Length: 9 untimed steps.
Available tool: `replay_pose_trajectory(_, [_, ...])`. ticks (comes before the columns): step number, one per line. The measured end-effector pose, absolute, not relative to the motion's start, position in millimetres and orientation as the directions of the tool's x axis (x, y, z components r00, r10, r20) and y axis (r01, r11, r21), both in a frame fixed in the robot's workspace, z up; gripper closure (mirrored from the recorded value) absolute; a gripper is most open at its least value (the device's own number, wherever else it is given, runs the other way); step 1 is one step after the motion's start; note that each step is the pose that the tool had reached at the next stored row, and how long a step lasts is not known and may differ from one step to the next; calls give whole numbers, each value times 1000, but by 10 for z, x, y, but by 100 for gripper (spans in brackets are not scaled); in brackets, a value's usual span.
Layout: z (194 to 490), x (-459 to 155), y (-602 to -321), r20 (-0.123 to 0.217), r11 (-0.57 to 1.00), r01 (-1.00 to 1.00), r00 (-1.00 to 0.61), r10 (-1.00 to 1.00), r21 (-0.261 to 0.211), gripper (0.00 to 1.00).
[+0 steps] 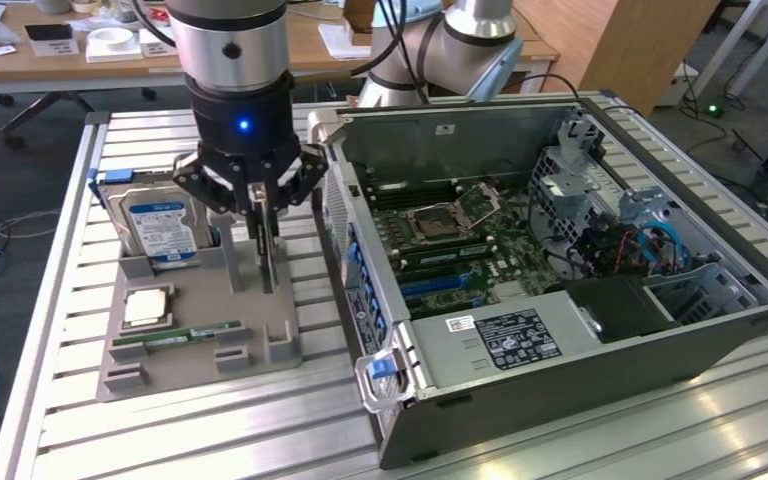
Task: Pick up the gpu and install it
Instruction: 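Pick up the gpu and move the gpu toward the slot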
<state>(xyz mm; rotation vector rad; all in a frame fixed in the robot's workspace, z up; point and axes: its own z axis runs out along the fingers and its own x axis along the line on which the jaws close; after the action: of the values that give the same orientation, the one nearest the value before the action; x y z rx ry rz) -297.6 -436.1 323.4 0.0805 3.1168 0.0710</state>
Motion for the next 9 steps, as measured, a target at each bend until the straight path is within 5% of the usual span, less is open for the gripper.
replay_pose_trajectory(9, [3279,-2976,-4361,-22,998,51,-998,52,46,74])
